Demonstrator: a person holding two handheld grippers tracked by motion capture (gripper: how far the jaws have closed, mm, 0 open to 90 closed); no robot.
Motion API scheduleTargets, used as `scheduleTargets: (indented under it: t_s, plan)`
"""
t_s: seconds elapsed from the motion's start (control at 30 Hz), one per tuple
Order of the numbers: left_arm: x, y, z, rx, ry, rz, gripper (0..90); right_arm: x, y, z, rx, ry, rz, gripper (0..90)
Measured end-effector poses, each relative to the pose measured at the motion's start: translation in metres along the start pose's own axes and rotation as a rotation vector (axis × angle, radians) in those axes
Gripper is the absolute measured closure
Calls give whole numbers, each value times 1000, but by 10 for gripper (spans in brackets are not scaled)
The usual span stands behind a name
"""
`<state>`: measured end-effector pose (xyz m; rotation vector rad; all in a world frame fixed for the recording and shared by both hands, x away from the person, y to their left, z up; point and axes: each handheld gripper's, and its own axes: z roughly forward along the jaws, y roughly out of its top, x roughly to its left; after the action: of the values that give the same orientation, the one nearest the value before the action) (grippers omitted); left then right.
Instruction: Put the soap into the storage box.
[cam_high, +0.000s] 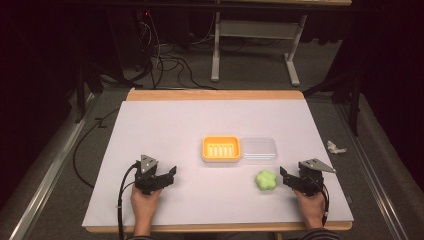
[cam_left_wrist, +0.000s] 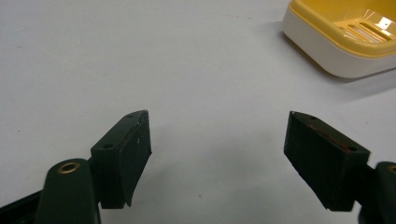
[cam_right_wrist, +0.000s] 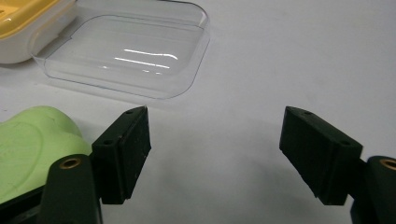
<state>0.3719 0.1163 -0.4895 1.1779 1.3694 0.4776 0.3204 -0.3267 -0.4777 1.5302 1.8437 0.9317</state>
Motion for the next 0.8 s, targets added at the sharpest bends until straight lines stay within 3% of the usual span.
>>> scheduleTargets:
  t_s: [0.27, 0.53, 0.8]
  plan:
    - [0, 0, 1, 4, 9, -7, 234, -2, -2, -8, -32, 14, 6, 213]
    - [-2, -3, 3, 30, 12, 35, 236, -6, -2, -19, -58, 39, 16, 161]
    - [-2, -2, 3, 18, 17, 21, 226, -8, -7, -30, -74, 53, 28, 150]
